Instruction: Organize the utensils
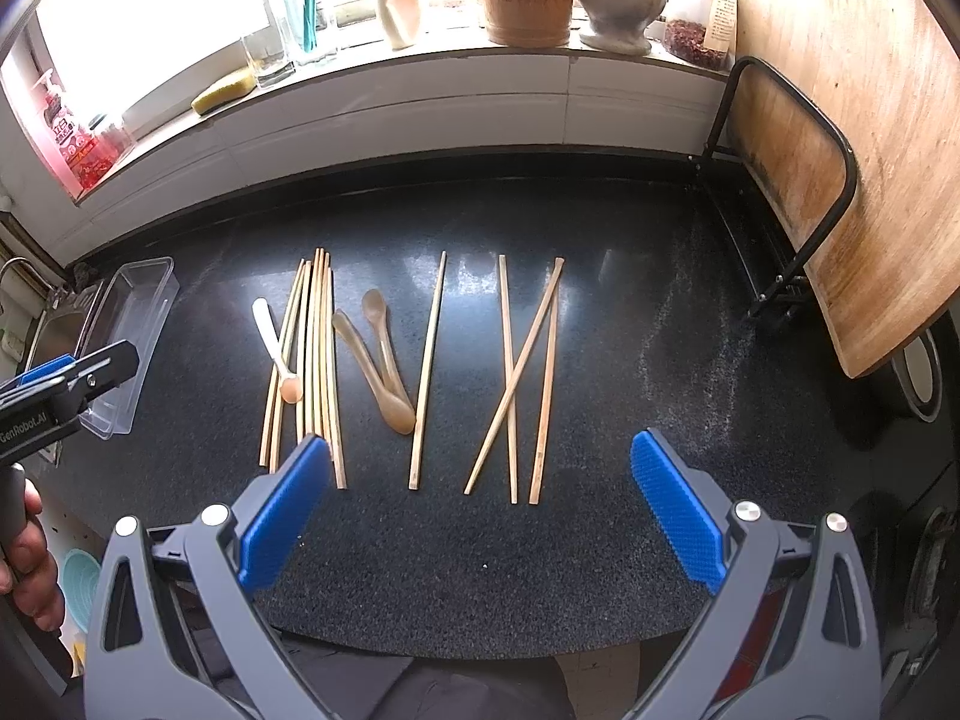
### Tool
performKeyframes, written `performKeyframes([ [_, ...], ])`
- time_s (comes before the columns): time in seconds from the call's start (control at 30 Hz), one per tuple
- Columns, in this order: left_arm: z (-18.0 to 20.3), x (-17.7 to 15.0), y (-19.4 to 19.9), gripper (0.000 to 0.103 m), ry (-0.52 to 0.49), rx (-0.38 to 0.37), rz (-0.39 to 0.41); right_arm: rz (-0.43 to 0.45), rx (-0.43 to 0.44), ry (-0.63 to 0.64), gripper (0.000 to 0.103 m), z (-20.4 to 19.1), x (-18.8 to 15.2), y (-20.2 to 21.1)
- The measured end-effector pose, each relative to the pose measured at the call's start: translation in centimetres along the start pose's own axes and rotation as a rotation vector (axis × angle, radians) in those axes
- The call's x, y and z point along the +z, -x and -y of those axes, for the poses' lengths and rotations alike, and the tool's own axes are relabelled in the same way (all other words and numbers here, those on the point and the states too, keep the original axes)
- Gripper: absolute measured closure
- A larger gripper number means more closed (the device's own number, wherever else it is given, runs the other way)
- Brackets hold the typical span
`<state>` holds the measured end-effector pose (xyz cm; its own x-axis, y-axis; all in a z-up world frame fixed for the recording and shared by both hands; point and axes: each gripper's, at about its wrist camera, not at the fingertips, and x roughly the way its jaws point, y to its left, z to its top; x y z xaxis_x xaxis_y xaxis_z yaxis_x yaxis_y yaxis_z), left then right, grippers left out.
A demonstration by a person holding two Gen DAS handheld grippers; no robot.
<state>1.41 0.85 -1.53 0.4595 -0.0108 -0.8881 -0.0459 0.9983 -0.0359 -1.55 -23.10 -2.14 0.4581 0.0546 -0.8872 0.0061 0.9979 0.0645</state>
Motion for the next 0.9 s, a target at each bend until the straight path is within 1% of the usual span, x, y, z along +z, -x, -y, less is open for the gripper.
performKeyframes([
  [0.33,0.0,0.1,-0.3,0.006,0.002,-0.001,-0.008,-0.005,0.0,-0.001,0.006,-0.1,0.2,-0.3],
  [0.53,-0.1,0.2,-1.2,0.006,0.014,-0.007,-0.036,-0.011,0.002,-0.006,0.006,0.0,0.4,-0.6],
  [0.7,-0.6,0.8,-3.1,0.006,0.047,-0.002,-0.069,-0.021,0.006,-0.013,0.006,0.2,0.7,-1.1],
  [0.9,-1.3,1.1,-7.3,0.006,0.115,0.04,-0.103,-0.024,0.008,-0.035,0.006,1.4,1.1,-2.5],
])
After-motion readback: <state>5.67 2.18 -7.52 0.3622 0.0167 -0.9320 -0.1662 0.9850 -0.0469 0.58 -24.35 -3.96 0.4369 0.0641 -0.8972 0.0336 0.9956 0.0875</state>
